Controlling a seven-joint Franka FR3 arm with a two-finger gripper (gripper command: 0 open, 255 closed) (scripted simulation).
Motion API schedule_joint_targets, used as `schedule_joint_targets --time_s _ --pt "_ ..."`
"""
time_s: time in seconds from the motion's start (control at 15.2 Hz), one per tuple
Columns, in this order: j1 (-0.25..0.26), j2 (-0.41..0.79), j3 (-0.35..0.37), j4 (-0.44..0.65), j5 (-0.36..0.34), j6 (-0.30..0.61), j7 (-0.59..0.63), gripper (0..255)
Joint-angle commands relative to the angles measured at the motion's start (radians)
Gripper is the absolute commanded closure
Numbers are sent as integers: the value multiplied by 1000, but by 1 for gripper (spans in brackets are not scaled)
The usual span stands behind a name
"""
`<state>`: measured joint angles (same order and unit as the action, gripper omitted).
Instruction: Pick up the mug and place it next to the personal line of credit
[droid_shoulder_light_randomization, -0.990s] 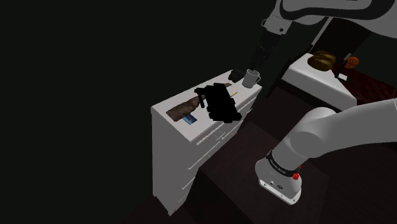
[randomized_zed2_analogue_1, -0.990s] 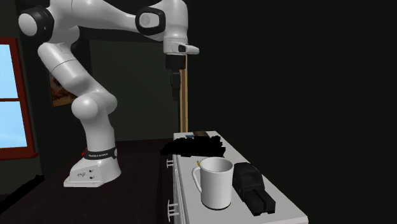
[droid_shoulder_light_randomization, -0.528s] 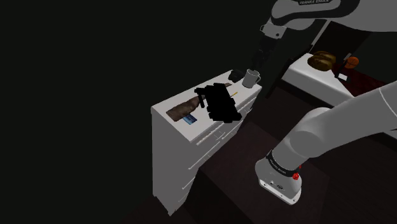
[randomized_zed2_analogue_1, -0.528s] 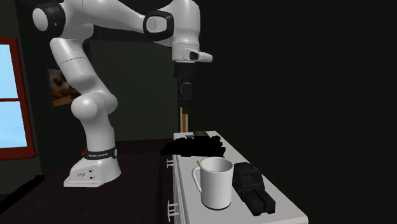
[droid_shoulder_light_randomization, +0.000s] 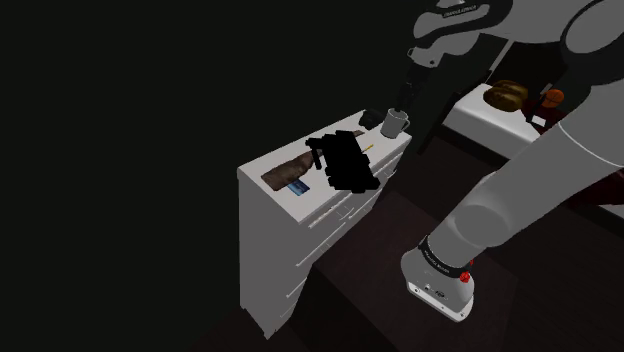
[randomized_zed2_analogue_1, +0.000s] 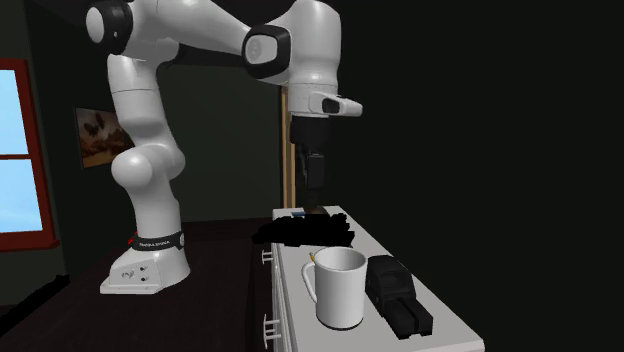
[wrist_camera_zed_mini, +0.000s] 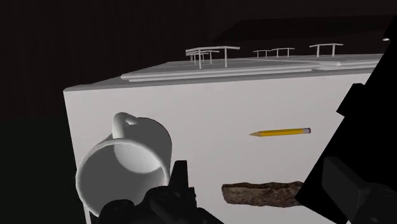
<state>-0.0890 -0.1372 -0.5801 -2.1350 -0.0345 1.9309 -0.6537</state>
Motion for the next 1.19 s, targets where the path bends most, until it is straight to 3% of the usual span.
schedule_joint_targets --time_s 0.0,0.33,0.66,1.12 --pt "-7 84 -29 55 37 16 -59 0" --pt "-61 300 -67 211 153 29 -205 0" --pt "-162 517 -58 406 265 7 -321 0" --pt "-176 557 -43 372 291 74 -341 0"
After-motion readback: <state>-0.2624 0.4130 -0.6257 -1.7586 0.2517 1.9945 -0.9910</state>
